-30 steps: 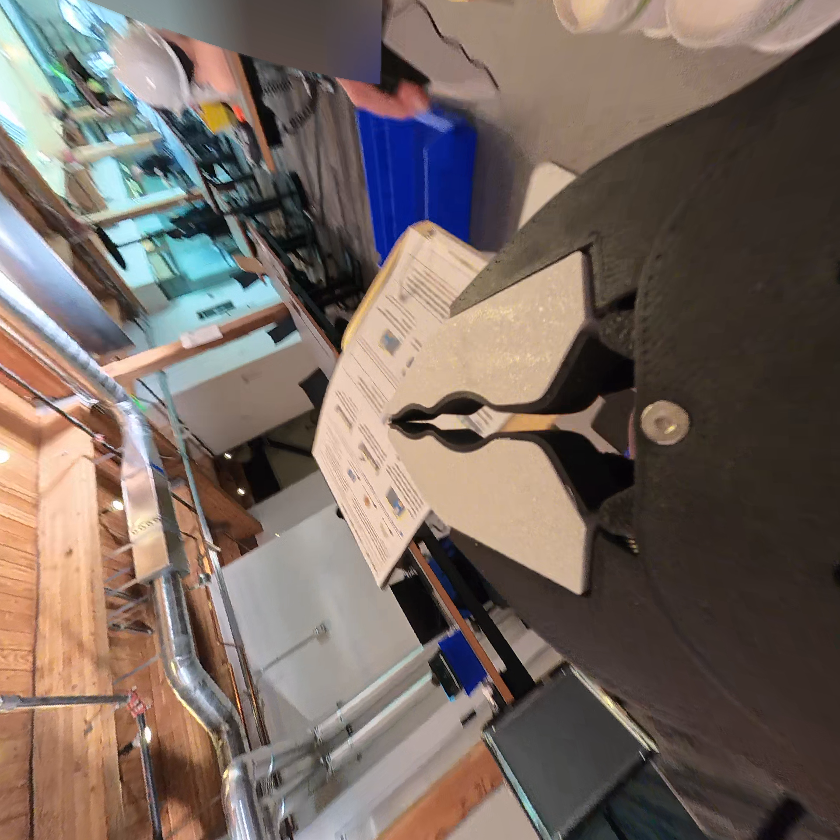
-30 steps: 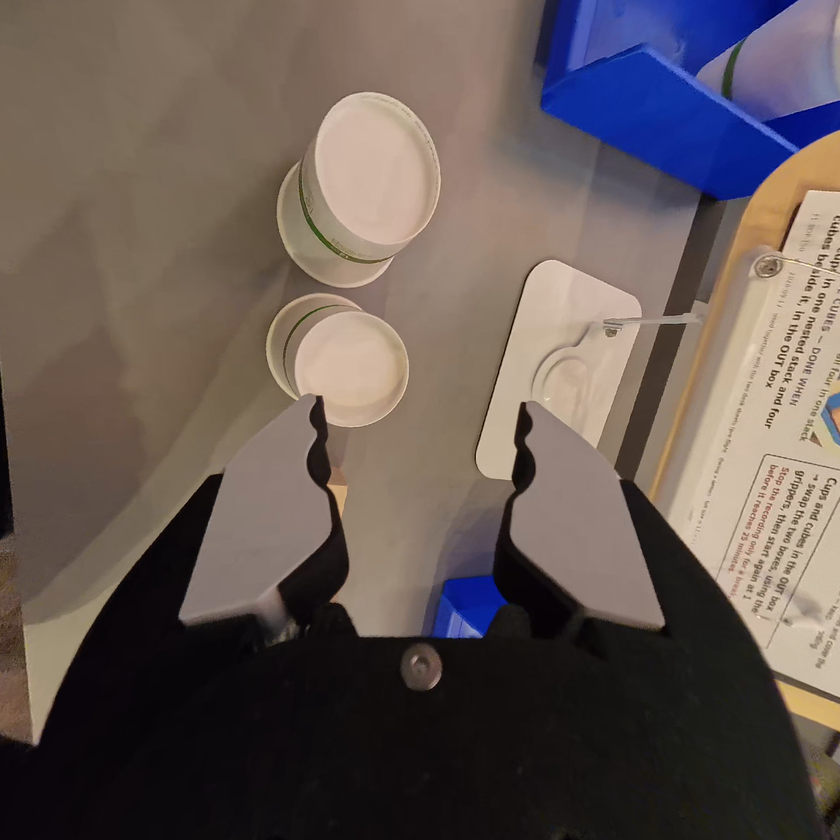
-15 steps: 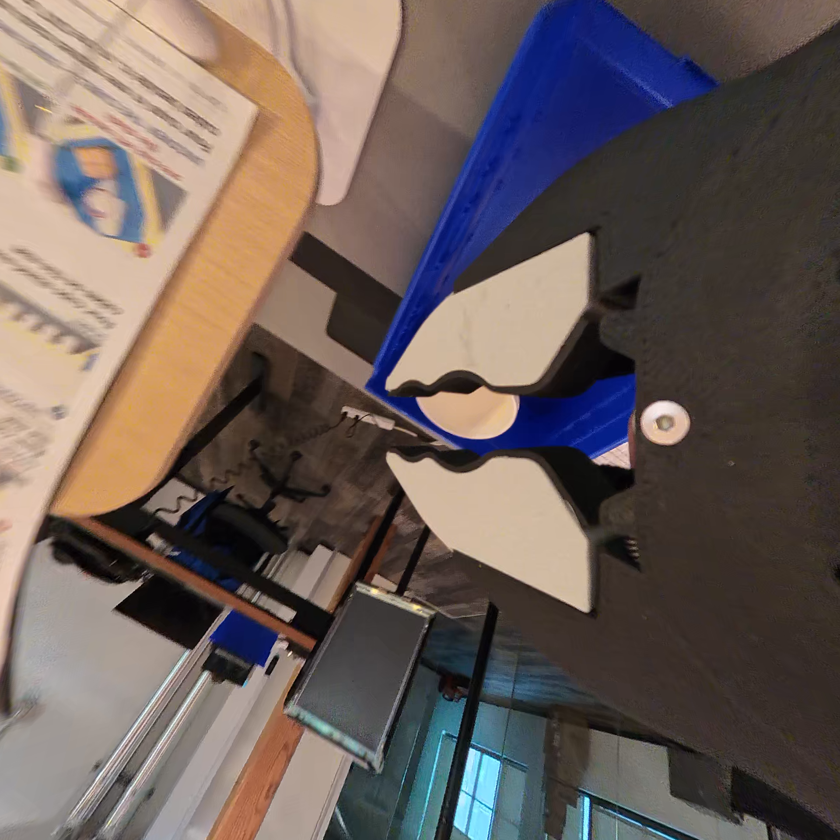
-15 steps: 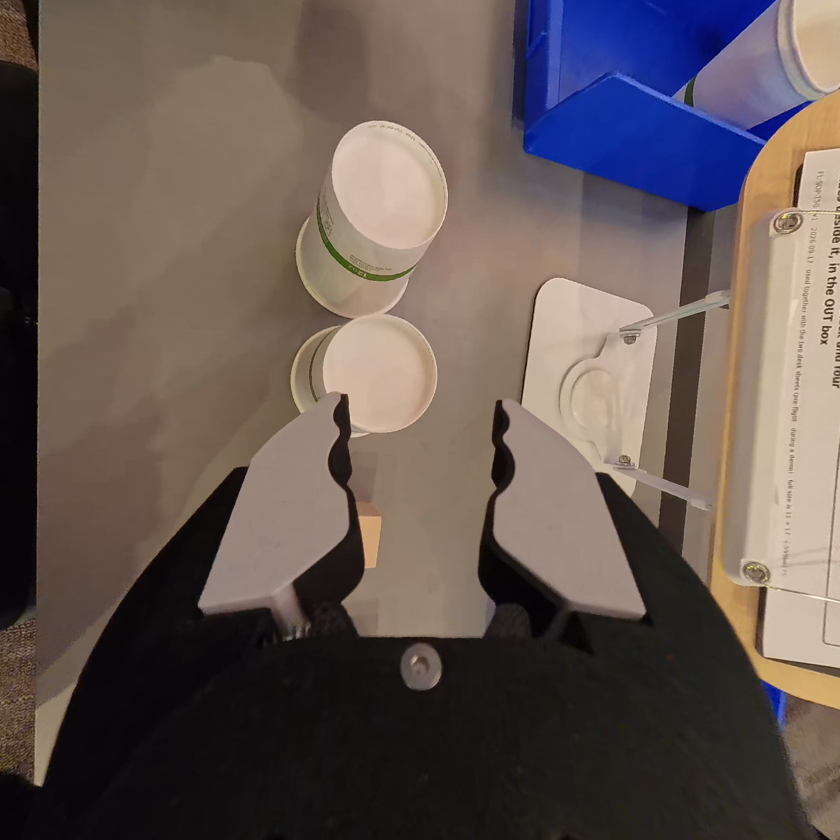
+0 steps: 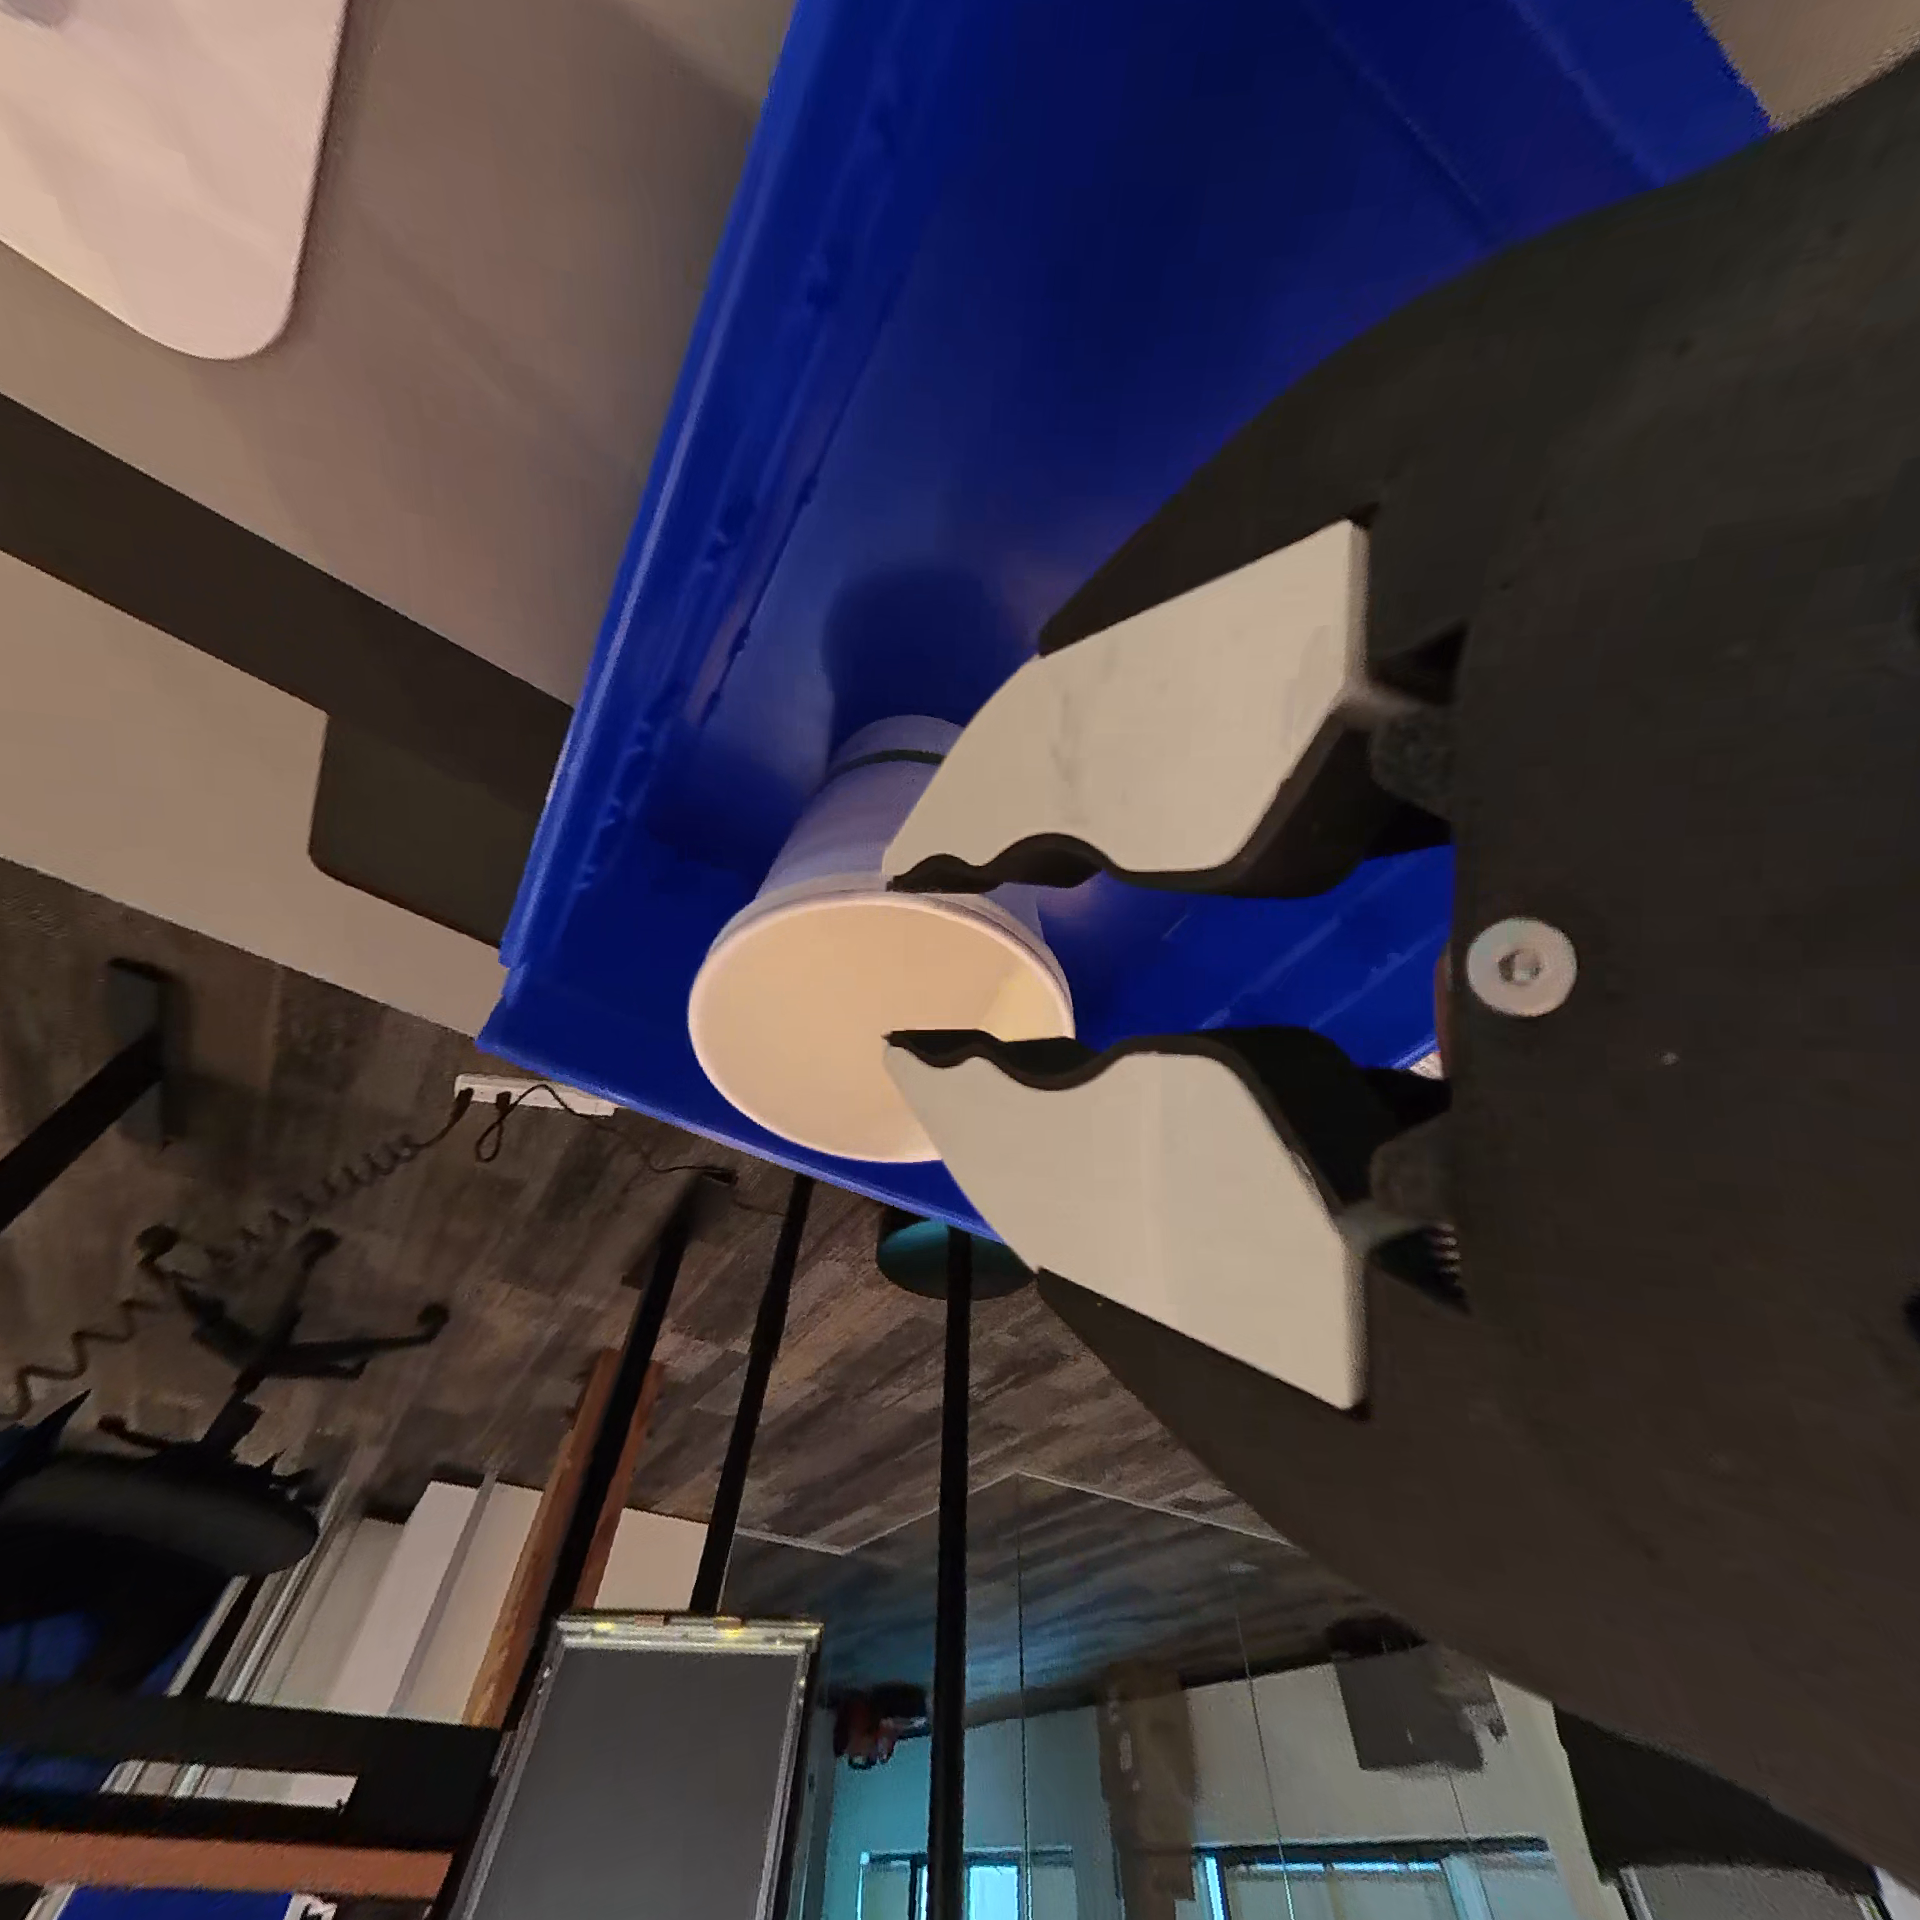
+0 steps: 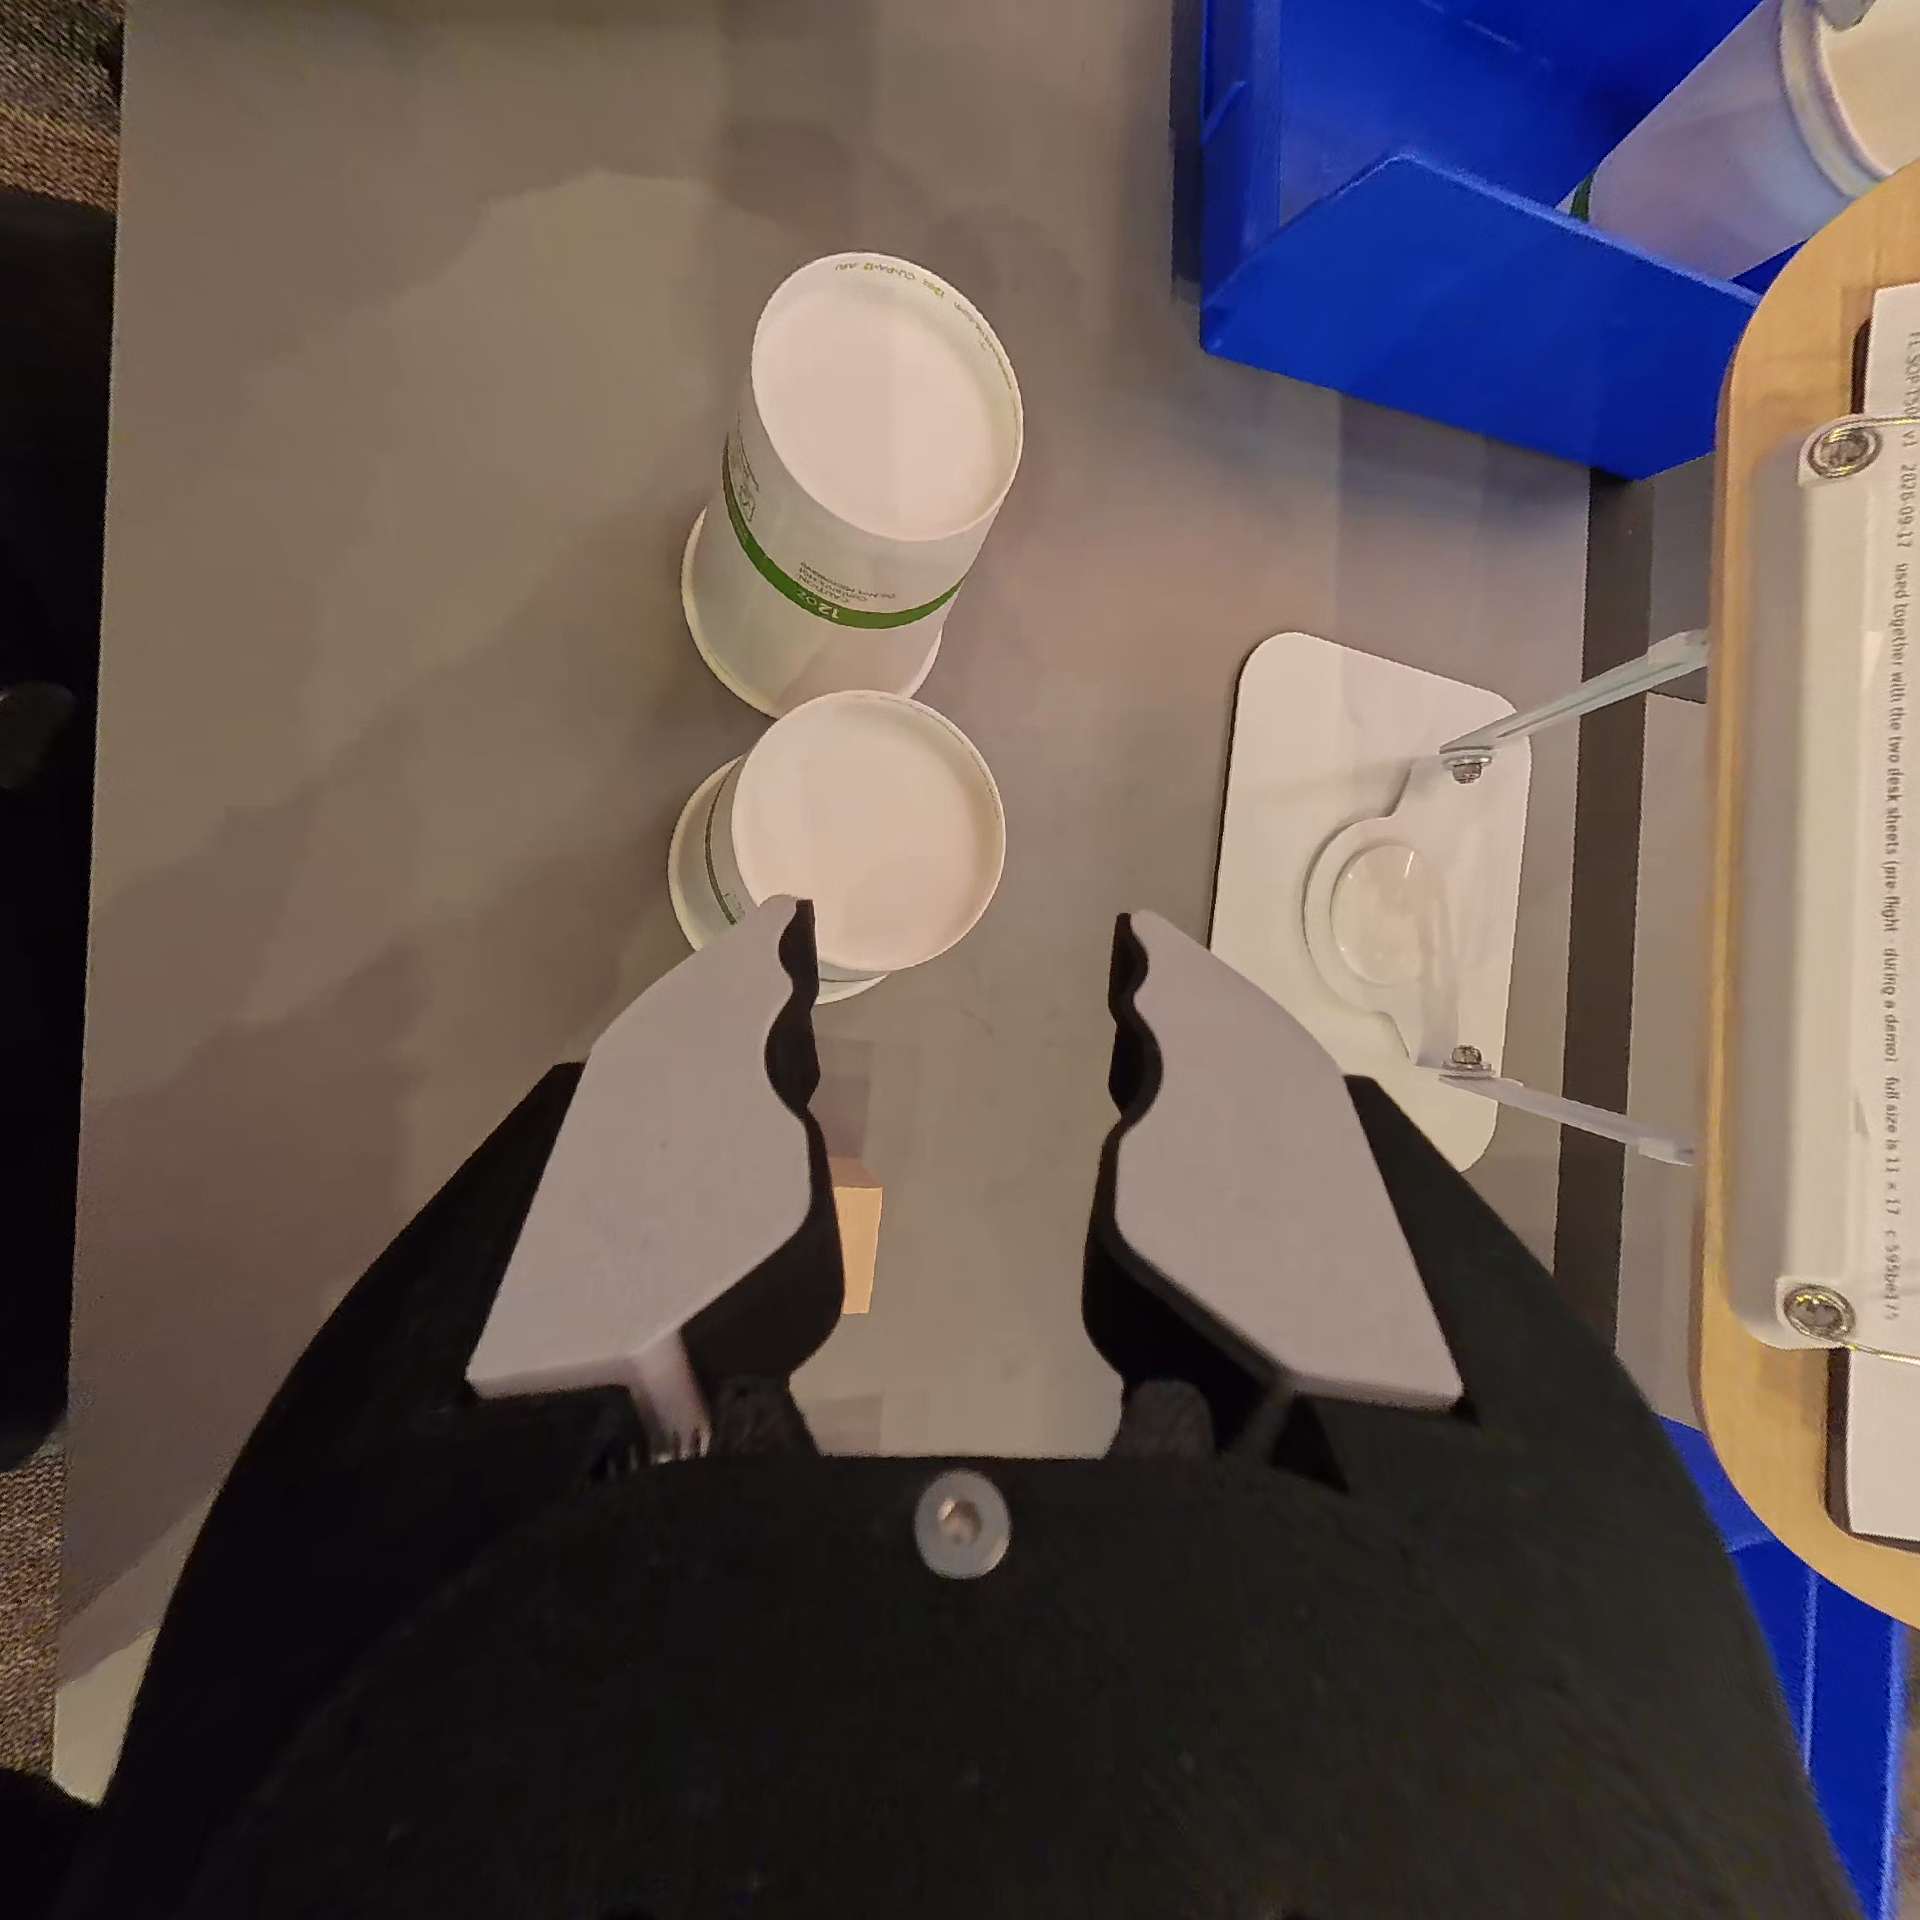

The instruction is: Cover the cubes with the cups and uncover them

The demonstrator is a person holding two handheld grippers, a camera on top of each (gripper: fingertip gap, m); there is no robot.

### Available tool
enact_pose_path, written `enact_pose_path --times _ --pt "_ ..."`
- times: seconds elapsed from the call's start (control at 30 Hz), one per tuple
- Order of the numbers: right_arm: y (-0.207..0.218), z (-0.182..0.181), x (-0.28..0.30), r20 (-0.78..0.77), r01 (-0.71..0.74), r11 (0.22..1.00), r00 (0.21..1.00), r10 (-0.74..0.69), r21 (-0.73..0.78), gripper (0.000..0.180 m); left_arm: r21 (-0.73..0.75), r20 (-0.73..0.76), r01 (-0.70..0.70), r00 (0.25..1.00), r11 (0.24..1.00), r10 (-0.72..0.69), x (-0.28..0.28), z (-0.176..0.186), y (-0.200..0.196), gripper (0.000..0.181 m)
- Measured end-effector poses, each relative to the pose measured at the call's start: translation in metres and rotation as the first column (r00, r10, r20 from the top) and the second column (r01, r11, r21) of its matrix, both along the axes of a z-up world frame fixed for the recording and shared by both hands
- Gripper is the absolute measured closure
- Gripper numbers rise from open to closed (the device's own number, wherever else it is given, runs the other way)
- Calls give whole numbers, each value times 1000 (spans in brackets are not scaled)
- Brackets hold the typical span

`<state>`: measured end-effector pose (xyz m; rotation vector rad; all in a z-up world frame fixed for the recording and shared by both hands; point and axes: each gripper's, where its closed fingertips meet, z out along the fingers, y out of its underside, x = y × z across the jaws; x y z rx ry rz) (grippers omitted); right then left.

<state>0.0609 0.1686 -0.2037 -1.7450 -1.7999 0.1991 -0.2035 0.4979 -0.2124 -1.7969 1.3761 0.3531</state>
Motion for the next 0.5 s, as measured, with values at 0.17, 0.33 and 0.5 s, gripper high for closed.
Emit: enact_pose_path --times 0.17,0.33,0.5 --pt "0 0 2 2 2 1000 1000 -2 3 126 -10 -45 -14 999 1000 13 -2 -10 6 156" --pt "1 1 3 -1 4 1000 1000 -4 8 127 -20 -61 -22 998 1000 21 -4 -16 9 159" --pt "1 1 4 1 5 1000 1000 -5 11 128 -31 -61 -24 998 999 22 -3 -21 11 164"
